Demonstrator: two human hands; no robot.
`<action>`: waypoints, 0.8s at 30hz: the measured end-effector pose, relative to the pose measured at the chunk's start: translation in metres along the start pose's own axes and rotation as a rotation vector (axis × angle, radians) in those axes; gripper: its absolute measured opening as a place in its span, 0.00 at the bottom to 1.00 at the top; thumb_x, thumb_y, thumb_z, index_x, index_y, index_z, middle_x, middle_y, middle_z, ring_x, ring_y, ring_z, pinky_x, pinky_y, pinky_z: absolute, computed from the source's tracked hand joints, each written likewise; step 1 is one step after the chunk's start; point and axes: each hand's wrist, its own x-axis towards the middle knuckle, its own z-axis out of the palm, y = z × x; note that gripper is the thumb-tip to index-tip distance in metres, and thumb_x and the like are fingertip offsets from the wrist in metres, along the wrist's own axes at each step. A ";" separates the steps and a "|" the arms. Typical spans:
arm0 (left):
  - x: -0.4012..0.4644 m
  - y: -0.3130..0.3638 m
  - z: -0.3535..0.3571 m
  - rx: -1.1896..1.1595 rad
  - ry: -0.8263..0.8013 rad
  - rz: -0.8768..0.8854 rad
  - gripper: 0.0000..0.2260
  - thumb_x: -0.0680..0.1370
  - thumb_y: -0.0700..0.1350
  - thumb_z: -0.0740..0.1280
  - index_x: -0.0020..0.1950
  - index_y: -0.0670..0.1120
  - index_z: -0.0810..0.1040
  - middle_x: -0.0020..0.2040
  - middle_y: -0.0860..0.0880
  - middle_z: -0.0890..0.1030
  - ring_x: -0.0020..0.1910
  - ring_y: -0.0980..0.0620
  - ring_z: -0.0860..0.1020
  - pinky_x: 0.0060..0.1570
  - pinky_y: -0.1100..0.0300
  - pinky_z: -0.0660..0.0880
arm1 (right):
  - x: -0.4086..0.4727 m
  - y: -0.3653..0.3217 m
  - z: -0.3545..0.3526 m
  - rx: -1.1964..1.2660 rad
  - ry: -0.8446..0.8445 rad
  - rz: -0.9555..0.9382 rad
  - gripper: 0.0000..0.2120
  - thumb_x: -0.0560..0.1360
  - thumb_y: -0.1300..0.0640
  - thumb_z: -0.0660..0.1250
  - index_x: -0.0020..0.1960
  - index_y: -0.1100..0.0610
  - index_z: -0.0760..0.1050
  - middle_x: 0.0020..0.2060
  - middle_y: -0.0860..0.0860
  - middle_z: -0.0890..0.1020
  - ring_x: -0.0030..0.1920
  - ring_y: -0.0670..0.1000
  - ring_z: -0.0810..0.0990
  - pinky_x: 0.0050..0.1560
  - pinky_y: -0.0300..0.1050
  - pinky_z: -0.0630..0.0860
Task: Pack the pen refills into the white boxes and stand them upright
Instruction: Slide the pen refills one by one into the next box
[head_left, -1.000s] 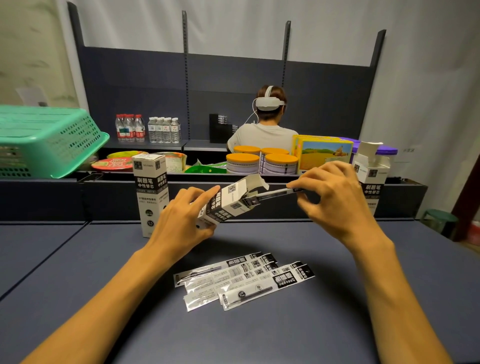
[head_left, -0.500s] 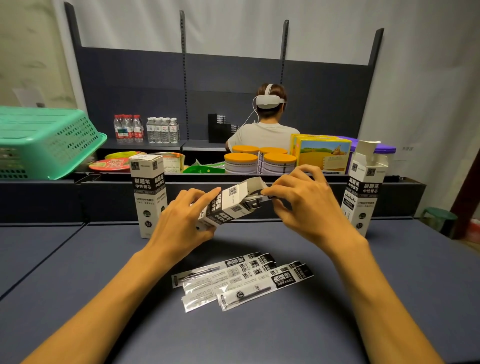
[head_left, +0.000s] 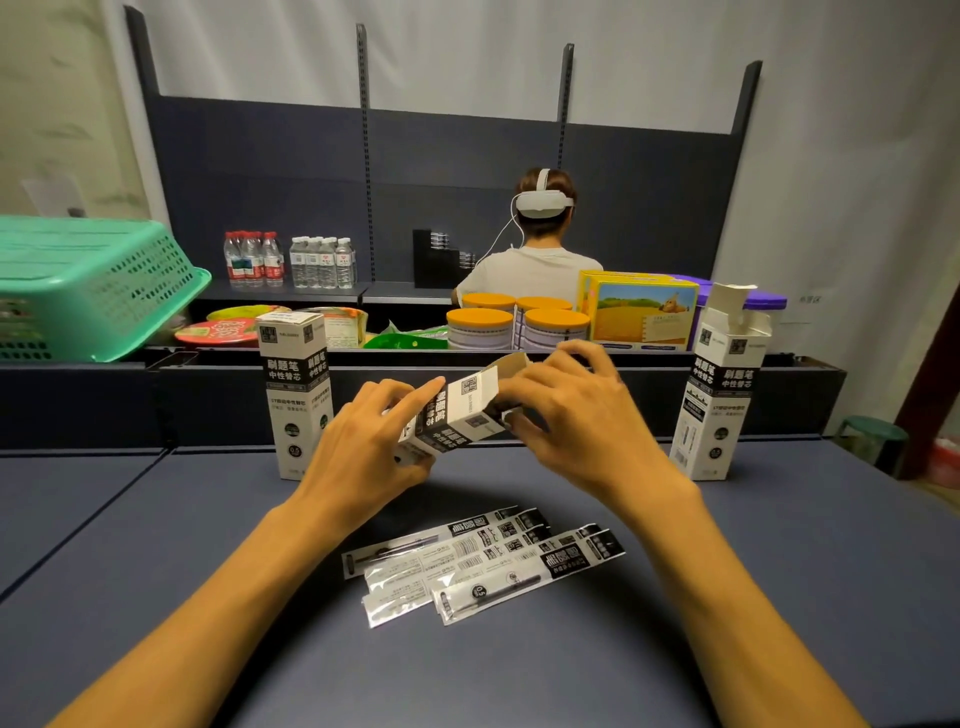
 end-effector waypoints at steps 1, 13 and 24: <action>0.000 0.000 0.000 -0.004 0.002 -0.009 0.40 0.64 0.45 0.79 0.73 0.48 0.68 0.56 0.46 0.76 0.51 0.49 0.74 0.36 0.54 0.78 | -0.001 0.005 -0.002 0.022 0.027 0.047 0.14 0.71 0.53 0.73 0.55 0.52 0.80 0.47 0.48 0.84 0.48 0.52 0.80 0.61 0.53 0.67; 0.001 0.010 0.001 -0.051 0.009 0.010 0.39 0.65 0.44 0.79 0.73 0.47 0.68 0.56 0.46 0.75 0.52 0.49 0.74 0.38 0.57 0.78 | 0.000 0.003 0.003 0.157 0.015 0.025 0.10 0.68 0.60 0.76 0.48 0.53 0.82 0.43 0.49 0.85 0.41 0.52 0.81 0.49 0.51 0.72; 0.001 0.008 -0.001 -0.039 -0.002 0.002 0.40 0.64 0.44 0.79 0.73 0.48 0.68 0.56 0.46 0.76 0.52 0.50 0.74 0.37 0.57 0.78 | -0.004 0.008 0.003 0.265 0.024 0.139 0.09 0.69 0.60 0.76 0.49 0.54 0.82 0.39 0.51 0.84 0.38 0.53 0.80 0.39 0.47 0.75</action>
